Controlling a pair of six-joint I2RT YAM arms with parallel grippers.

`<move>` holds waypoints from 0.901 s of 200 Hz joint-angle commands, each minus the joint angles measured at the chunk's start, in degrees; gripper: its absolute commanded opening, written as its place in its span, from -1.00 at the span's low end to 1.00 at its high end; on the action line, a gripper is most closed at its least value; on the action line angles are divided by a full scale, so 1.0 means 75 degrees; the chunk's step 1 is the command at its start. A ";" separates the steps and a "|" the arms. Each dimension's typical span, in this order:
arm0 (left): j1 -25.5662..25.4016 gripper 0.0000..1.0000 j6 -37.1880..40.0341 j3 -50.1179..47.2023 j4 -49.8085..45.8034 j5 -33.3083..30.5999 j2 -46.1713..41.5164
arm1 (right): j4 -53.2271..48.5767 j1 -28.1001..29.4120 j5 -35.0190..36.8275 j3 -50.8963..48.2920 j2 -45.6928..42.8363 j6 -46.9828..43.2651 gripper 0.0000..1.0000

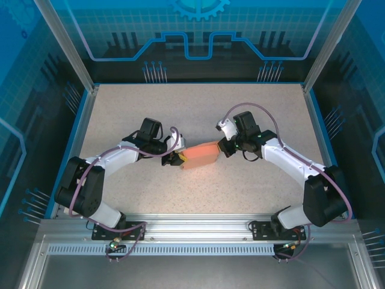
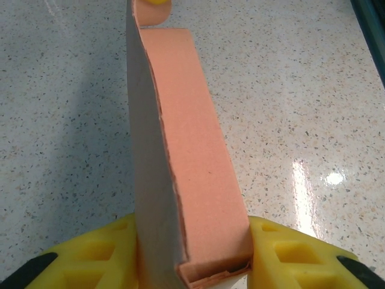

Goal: Fold the paper box

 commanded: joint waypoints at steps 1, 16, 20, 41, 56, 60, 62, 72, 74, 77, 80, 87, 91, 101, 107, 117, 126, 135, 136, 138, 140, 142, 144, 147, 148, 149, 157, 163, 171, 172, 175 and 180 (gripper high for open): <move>0.0044 -0.22 -0.0082 0.0036 0.0254 -0.0112 -0.0025 | -0.0355 0.0199 0.0482 0.0298 -0.0219 0.1292 -0.92; 0.0041 -0.21 -0.0239 0.0033 0.0336 -0.0172 -0.0051 | -0.0429 0.0270 0.0618 0.0343 -0.0209 0.1722 -0.92; 0.0041 -0.22 -0.0257 0.0033 0.0360 -0.0180 -0.0052 | -0.0443 0.0285 0.0639 0.0361 -0.0212 0.1807 -0.92; 0.0047 -0.21 -0.0312 -0.0025 0.0481 -0.0210 -0.0077 | -0.0577 0.0373 0.0817 0.0475 -0.0134 0.2143 -0.90; 0.0046 -0.22 -0.0353 -0.0048 0.0521 -0.0215 -0.0079 | -0.0609 0.0445 0.1028 0.0470 -0.0082 0.2260 -0.90; 0.0041 -0.21 -0.0355 -0.0043 0.0524 -0.0210 -0.0091 | -0.0600 0.0458 0.1073 0.0457 -0.0070 0.2285 -0.90; 0.0044 -0.22 -0.0353 -0.0053 0.0519 -0.0209 -0.0093 | -0.0592 0.0467 0.1099 0.0441 -0.0067 0.2294 -0.90; 0.0041 -0.21 -0.0368 -0.0072 0.0546 -0.0233 -0.0097 | -0.0509 0.0508 0.1206 0.0354 -0.0068 0.2330 -0.90; 0.0041 -0.21 -0.0368 -0.0066 0.0542 -0.0233 -0.0094 | -0.0484 0.0518 0.1229 0.0333 -0.0066 0.2334 -0.90; 0.0044 -0.21 -0.0365 -0.0082 0.0551 -0.0233 -0.0090 | -0.0445 0.0531 0.1256 0.0289 -0.0065 0.2335 -0.90; 0.0041 -0.21 -0.0365 -0.0084 0.0559 -0.0233 -0.0092 | -0.0402 0.0543 0.1296 0.0257 -0.0069 0.2327 -0.90; 0.0041 -0.21 -0.0365 -0.0094 0.0557 -0.0245 -0.0089 | -0.0314 0.0566 0.1359 0.0175 -0.0069 0.2304 -0.90; 0.0041 -0.20 -0.0365 -0.0096 0.0560 -0.0250 -0.0091 | -0.0258 0.0589 0.1384 0.0113 -0.0069 0.2284 -0.90; 0.0041 -0.20 -0.0377 -0.0099 0.0580 -0.0256 -0.0096 | -0.0129 0.0633 0.1447 0.0021 -0.0080 0.2212 -0.90; 0.0041 -0.20 -0.0388 -0.0107 0.0586 -0.0258 -0.0092 | -0.0080 0.0649 0.1480 -0.0015 -0.0081 0.2197 -0.90; 0.0041 -0.20 -0.0428 -0.0118 0.0638 -0.0268 -0.0101 | -0.0041 0.0682 0.1523 -0.0061 -0.0072 0.2169 -0.90; 0.0041 -0.20 -0.0464 -0.0130 0.0677 -0.0284 -0.0109 | 0.0003 0.0718 0.1609 -0.0119 -0.0083 0.2150 -0.90; 0.0041 -0.19 -0.0498 -0.0153 0.0742 -0.0291 -0.0126 | 0.0075 0.0760 0.1703 -0.0197 -0.0125 0.2094 -0.90; 0.0041 -0.19 -0.0502 -0.0160 0.0745 -0.0291 -0.0131 | 0.0085 0.0764 0.1718 -0.0201 -0.0126 0.2086 -0.90; 0.0041 -0.19 -0.0504 -0.0164 0.0750 -0.0291 -0.0126 | 0.0098 0.0772 0.1738 -0.0212 -0.0134 0.2080 -0.90; 0.0041 -0.19 -0.0499 -0.0166 0.0754 -0.0291 -0.0131 | 0.0113 0.0777 0.1757 -0.0239 -0.0144 0.2075 -0.90; 0.0041 -0.19 -0.0504 -0.0175 0.0767 -0.0291 -0.0132 | 0.0134 0.0790 0.1780 -0.0254 -0.0156 0.2065 -0.90; 0.0041 -0.19 -0.0505 -0.0177 0.0770 -0.0303 -0.0129 | 0.0154 0.0790 0.1794 -0.0273 -0.0158 0.2060 -0.90; 0.0046 -0.18 -0.0514 -0.0178 0.0774 -0.0305 -0.0131 | 0.0181 0.0796 0.1812 -0.0305 -0.0182 0.2055 -0.90; 0.0049 -0.18 -0.0516 -0.0178 0.0773 -0.0304 -0.0127 | 0.0191 0.0793 0.1813 -0.0319 -0.0184 0.2055 -0.90; 0.0045 -0.18 -0.0516 -0.0172 0.0784 -0.0303 -0.0132 | 0.0201 0.0798 0.1820 -0.0332 -0.0185 0.2055 -0.90; 0.0041 -0.17 -0.0537 -0.0177 0.0794 -0.0315 -0.0127 | 0.0303 0.0793 0.1858 -0.0422 -0.0238 0.2065 -0.91; 0.0042 -0.16 -0.0543 -0.0176 0.0790 -0.0320 -0.0135 | 0.0402 0.0797 0.1867 -0.0513 -0.0266 0.2076 -0.91; 0.0046 -0.16 -0.0552 -0.0177 0.0800 -0.0321 -0.0119 | 0.0516 0.0802 0.1895 -0.0613 -0.0315 0.2135 -0.91; 0.0044 -0.15 -0.0552 -0.0183 0.0803 -0.0329 -0.0122 | 0.0546 0.0802 0.1896 -0.0626 -0.0321 0.2142 -0.91; 0.0044 -0.15 -0.0552 -0.0180 0.0806 -0.0340 -0.0118 | 0.0580 0.0802 0.1896 -0.0661 -0.0340 0.2166 -0.91; 0.0043 -0.15 -0.0564 -0.0189 0.0805 -0.0349 -0.0121 | 0.0631 0.0802 0.1897 -0.0714 -0.0367 0.2215 -0.91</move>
